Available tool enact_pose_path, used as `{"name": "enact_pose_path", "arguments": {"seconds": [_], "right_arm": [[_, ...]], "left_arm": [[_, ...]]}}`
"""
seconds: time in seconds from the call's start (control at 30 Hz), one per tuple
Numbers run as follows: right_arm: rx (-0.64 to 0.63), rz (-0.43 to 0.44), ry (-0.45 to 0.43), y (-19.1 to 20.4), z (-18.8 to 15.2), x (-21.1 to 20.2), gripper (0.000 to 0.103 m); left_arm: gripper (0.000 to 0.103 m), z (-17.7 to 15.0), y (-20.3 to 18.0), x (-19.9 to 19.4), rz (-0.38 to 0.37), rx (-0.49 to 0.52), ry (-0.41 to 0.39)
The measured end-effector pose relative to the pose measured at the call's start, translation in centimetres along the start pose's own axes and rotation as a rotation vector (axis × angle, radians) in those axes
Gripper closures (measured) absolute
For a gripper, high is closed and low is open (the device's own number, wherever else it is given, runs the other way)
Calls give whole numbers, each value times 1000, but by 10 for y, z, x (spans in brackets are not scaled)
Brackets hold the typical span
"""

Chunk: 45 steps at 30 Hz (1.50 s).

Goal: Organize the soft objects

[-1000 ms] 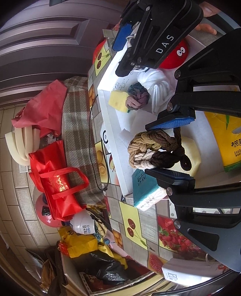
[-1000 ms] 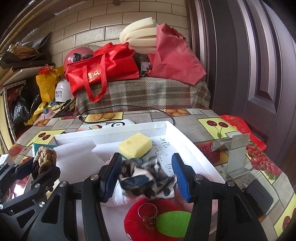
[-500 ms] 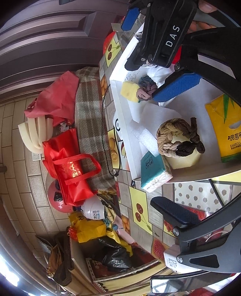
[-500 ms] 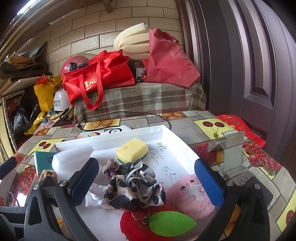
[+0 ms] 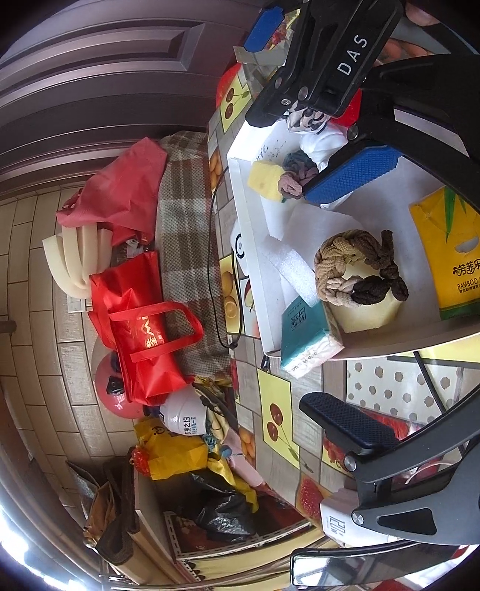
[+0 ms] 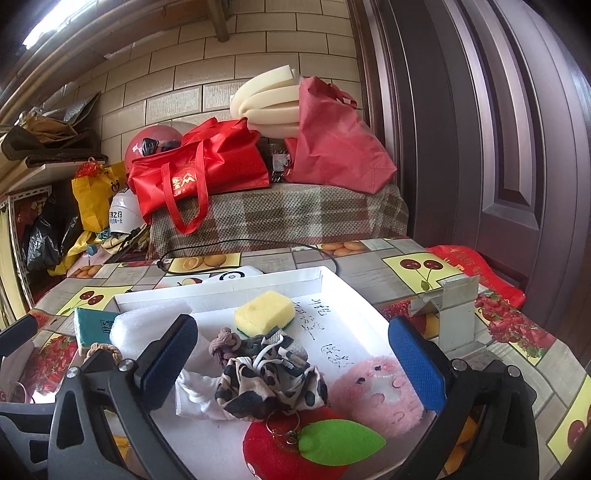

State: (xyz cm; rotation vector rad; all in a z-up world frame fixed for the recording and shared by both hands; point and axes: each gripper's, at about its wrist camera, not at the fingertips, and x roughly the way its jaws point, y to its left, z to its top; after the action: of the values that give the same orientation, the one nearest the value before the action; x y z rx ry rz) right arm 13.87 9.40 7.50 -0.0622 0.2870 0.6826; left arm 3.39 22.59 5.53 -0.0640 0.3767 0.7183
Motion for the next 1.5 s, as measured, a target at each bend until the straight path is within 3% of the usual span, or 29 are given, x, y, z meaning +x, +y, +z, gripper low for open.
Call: {"name": "enact_pose_path", "arguments": {"seconds": [0.6,1.13,1.5], "right_arm": [[21,-25,-7,-7,-11,-30,0],[17,-28,5,-16,-26,-72,0],[15,-16,9,-26,-35,-101,0]], "left_arm": [[0,-11,6,-21,3,-31,10],[0,-28,2,-68,-25,-23,-7],[0,-43,2,-96,-53,-23,25]]}}
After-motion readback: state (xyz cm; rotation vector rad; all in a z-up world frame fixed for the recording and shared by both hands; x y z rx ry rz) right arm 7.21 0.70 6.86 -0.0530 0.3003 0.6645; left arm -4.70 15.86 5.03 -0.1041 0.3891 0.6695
